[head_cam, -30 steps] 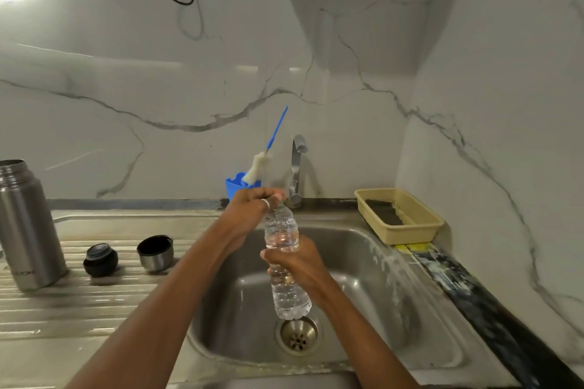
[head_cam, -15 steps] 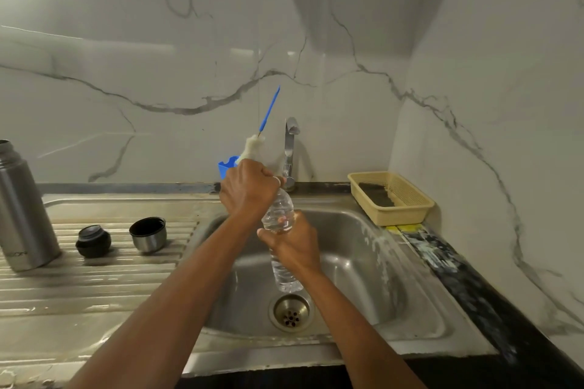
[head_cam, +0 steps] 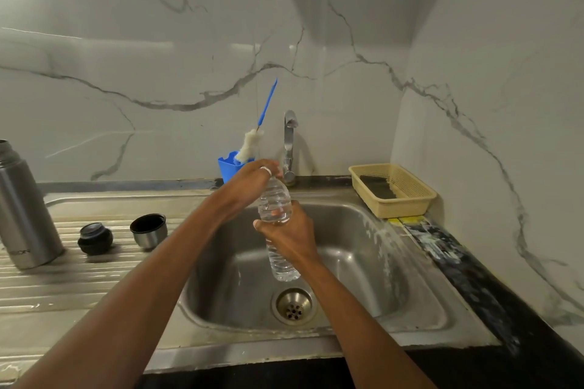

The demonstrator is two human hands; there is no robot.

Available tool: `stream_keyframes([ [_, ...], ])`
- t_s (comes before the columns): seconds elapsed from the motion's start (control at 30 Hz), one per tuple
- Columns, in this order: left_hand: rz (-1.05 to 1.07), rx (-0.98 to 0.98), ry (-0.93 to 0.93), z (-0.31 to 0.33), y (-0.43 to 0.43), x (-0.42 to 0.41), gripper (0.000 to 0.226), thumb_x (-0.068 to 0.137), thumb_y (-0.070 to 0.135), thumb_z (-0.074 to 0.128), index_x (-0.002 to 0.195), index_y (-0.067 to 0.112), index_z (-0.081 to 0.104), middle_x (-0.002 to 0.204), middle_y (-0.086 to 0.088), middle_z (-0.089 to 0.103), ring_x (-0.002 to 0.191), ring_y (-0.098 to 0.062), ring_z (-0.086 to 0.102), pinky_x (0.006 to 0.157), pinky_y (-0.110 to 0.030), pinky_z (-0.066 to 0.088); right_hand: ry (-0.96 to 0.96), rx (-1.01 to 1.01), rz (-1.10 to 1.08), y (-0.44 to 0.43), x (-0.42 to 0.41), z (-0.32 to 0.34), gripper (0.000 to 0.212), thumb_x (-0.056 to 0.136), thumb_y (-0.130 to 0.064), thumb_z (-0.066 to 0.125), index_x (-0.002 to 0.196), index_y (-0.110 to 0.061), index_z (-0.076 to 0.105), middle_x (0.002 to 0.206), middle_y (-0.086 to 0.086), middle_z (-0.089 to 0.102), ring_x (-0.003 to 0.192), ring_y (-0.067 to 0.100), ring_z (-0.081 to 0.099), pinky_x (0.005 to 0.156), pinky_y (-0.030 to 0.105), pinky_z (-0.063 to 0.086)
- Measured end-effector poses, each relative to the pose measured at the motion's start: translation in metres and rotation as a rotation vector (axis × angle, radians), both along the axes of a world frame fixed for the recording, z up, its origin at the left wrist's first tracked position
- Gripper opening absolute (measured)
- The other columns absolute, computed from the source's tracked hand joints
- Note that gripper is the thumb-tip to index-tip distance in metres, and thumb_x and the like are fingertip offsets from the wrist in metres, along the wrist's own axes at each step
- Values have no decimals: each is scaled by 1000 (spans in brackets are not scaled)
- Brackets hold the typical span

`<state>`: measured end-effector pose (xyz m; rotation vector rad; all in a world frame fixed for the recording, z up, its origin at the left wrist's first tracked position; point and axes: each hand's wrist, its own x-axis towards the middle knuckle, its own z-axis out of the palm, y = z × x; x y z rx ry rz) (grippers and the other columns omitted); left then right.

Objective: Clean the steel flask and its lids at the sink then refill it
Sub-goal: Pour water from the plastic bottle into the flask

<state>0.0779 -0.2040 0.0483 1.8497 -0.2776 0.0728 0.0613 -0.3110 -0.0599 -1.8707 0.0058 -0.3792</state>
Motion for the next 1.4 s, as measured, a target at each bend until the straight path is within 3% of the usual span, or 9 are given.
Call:
stream_keyframes([
  [0.1, -23, 134, -40, 2, 4, 3, 21, 106, 11, 45, 107, 14, 65, 115, -10, 66, 108, -21, 61, 91, -35, 54, -3, -2, -8, 0, -1, 1, 49, 62, -44, 84, 105, -29, 63, 88, -11, 74, 79, 2, 71, 81, 37, 61],
  [0.3, 146, 88, -135, 0, 16, 16, 19, 99, 19, 65, 115, 10, 72, 98, 2, 68, 81, -7, 61, 66, -15, 46, 18, -8, -10, -2, 0, 0, 54, 57, -51, 82, 103, -27, 65, 84, -10, 74, 76, 5, 72, 78, 42, 62],
  [0.43, 241, -7, -166, -8, 39, 14, 21, 92, 25, 75, 111, 15, 72, 108, 0, 69, 91, -13, 60, 78, -25, 51, 25, -5, -9, -1, -2, 2, 49, 63, -42, 87, 104, -27, 63, 87, -9, 73, 79, 7, 72, 80, 41, 62],
  [0.53, 296, 49, -120, -26, 61, 12, 21, 85, 30, 82, 104, 27, 73, 109, -3, 69, 86, -15, 59, 75, -28, 46, 15, -19, 8, 0, -4, 2, 44, 64, -39, 88, 99, -28, 62, 87, -10, 73, 80, 8, 71, 81, 42, 62],
  [0.63, 392, 221, -114, -41, 84, 10, 27, 83, 28, 84, 109, 26, 76, 111, -4, 72, 82, -15, 59, 78, -27, 44, 10, -47, 22, 2, -8, 1, 49, 61, -45, 85, 101, -27, 64, 87, -10, 74, 81, 8, 71, 81, 42, 61],
  [0.73, 461, 426, -138, -42, 105, 14, 30, 87, 27, 80, 116, 23, 74, 112, -3, 73, 99, -22, 64, 82, -27, 43, 5, -61, 31, 4, -8, -2, 49, 57, -49, 82, 97, -26, 66, 82, -10, 74, 78, 8, 72, 78, 42, 62],
  [0.9, 459, 766, -134, -34, 128, 50, 34, 92, 38, 69, 120, 19, 65, 119, -9, 70, 111, -33, 60, 92, -43, 51, 15, -89, 57, 8, -3, -3, 52, 56, -52, 81, 99, -27, 65, 83, -11, 74, 76, 7, 71, 77, 41, 62],
  [1.03, 404, 1018, -137, -38, 135, 86, 36, 94, 41, 69, 124, 23, 65, 127, -12, 67, 119, -34, 53, 99, -40, 40, 17, -83, 60, 7, 0, -3, 39, 62, -46, 84, 92, -28, 66, 79, -11, 74, 74, 5, 71, 76, 39, 62],
  [1.4, 360, 1235, 97, -73, 165, 147, 41, 87, 47, 73, 125, 31, 71, 132, 0, 65, 120, -29, 59, 104, -42, 48, 20, -97, 46, 6, 2, 0, 21, 66, -42, 83, 77, -28, 71, 71, -13, 73, 68, 3, 70, 73, 37, 61],
])
